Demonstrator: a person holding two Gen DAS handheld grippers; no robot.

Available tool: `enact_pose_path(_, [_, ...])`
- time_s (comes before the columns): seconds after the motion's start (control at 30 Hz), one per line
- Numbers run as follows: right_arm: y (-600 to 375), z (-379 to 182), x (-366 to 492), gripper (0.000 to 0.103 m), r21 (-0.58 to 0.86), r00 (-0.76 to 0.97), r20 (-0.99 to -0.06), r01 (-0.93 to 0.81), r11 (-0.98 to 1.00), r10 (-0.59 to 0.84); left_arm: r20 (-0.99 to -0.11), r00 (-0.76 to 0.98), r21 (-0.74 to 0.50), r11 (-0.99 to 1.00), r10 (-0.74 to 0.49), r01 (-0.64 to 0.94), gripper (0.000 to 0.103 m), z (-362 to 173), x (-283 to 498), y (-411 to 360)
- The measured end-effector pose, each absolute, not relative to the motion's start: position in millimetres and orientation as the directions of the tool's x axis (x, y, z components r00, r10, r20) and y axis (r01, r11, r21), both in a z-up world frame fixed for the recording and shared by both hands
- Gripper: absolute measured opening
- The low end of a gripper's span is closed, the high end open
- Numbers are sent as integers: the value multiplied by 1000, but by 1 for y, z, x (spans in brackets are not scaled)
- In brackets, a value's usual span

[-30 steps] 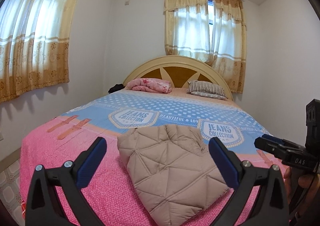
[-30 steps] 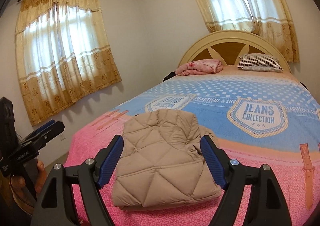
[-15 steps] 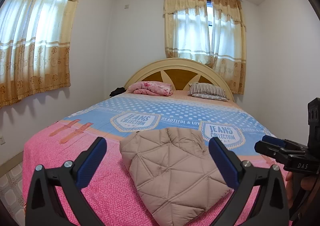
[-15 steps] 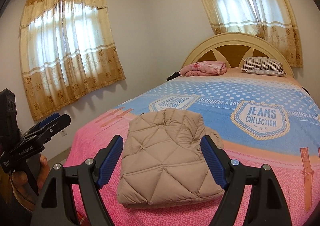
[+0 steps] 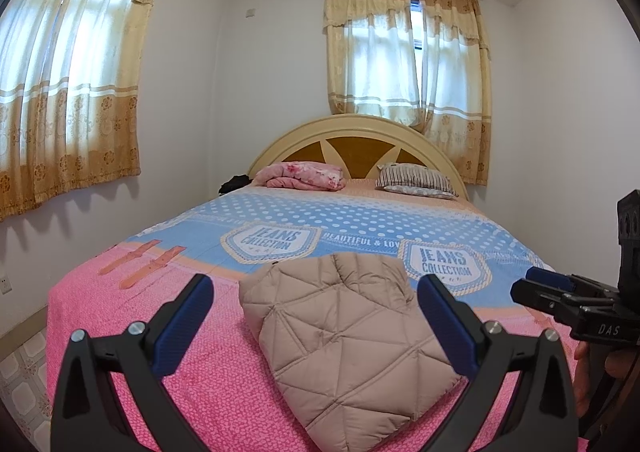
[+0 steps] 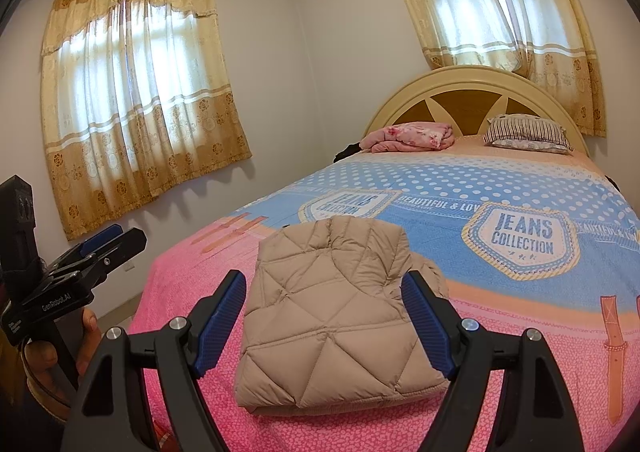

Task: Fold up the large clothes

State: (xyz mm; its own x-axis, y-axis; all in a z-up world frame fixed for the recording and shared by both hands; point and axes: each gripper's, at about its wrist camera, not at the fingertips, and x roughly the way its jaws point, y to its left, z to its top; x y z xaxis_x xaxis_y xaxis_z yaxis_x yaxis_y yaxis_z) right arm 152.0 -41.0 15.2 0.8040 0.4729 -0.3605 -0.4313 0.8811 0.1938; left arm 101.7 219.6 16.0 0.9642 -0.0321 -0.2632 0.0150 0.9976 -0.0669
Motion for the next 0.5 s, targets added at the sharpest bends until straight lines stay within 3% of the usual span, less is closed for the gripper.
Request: enact_pose_path(0.5, [-41, 15, 150, 80, 188, 805, -358, -434, 881, 473, -273, 962, -47, 999, -29, 17, 103, 16, 102, 219])
